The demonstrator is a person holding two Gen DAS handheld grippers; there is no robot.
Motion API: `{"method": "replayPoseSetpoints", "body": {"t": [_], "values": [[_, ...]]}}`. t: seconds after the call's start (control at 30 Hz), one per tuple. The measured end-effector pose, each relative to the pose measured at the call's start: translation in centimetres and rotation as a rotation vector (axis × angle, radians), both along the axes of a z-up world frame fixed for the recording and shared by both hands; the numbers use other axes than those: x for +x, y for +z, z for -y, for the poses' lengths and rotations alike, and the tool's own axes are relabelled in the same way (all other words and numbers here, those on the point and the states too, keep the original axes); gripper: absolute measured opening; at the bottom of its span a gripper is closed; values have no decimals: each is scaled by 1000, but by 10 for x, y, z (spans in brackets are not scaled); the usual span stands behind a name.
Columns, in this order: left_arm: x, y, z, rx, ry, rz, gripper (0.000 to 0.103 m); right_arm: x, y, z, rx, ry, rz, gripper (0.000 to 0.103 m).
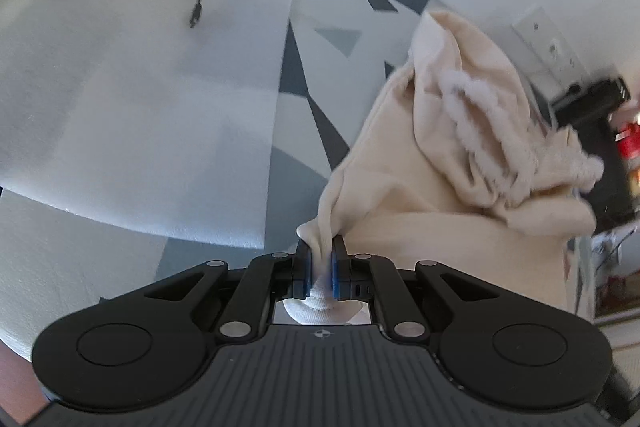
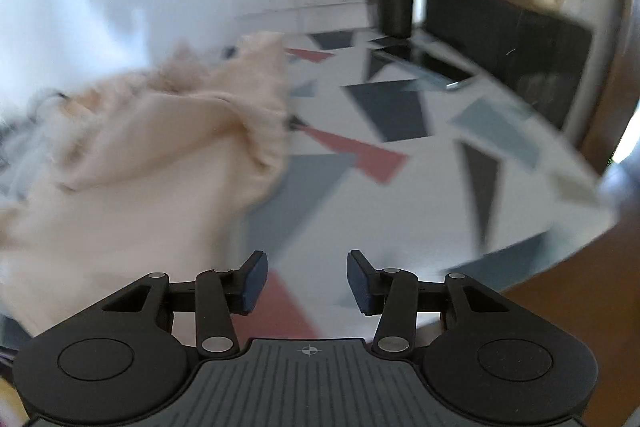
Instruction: Fold clothes
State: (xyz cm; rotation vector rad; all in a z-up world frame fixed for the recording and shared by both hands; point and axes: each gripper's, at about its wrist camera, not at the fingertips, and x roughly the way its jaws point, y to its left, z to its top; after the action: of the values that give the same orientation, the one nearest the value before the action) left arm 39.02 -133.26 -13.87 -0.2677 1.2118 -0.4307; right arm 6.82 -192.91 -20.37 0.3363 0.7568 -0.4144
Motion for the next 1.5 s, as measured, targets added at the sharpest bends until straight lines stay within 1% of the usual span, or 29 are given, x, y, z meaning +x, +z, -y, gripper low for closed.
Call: {"method": "replayPoseSetpoints", "body": {"t": [0.1,0.2,0.23,0.3,0.33,0.4,0.43,0.57,0.63,0.8,0.93,1.0,1.07,1.13,1.2,1.27,1.3,1.33,1.37,1.4,1.43,1.47,1.5], "values": [[-11,-3,-2,23,-24,8,9,15,-8,-7,32,51,9,42],[-17,-7,-7,17,-19,0,10,30,-16,-14,50,68,3,42],[-18,-7,-9,16,-18,-3,10,36,-18,-16,56,73,-3,40],[-21,-7,-12,16,-20,-8,10,52,-23,-16,63,104,-37,23],[-23,-6,-13,15,-23,-11,10,60,-25,-16,64,116,-53,10],[-27,-7,-12,14,-32,-22,10,75,-28,-15,51,111,-76,9],[-27,-9,-8,14,-39,-32,10,83,-29,-12,53,99,-74,8],[-26,-13,1,9,-63,-49,10,120,-30,7,68,74,-92,7],[-22,-13,8,12,-79,-37,10,140,-30,16,70,68,-103,7],[-7,-13,33,25,-116,12,10,193,-32,32,-14,75,-130,6],[13,-15,59,25,-120,51,10,217,-33,42,-49,37,-141,6],[16,-15,62,22,-133,49,10,216,-32,45,-50,43,-144,6],[13,-14,58,11,-150,37,10,203,-28,45,-49,52,-151,6],[5,-17,47,-31,-154,-13,10,184,-25,43,-52,57,-162,6],[-5,-22,32,-79,-151,-68,10,159,-25,42,-33,39,-171,6],[-15,-24,23,-90,-155,-88,11,140,-28,39,-43,30,-170,7],[-19,-24,20,-89,-158,-93,15,132,-30,37,-57,30,-167,8],[-21,-23,18,-84,-162,-92,20,125,-32,34,-70,24,-166,11],[-22,-20,19,-73,-168,-85,26,123,-33,34,-72,2,-170,17],[-22,-16,21,-62,-173,-78,43,122,-31,34,-65,-25,-175,22],[-23,-11,21,-58,-173,-64,70,122,-29,34,-55,-52,-173,29],[-25,-4,21,-61,-170,-42,79,119,-24,32,-50,-71,-160,35],[-26,2,22,-63,-166,-19,82,117,-18,30,-51,-82,-140,38]]}}
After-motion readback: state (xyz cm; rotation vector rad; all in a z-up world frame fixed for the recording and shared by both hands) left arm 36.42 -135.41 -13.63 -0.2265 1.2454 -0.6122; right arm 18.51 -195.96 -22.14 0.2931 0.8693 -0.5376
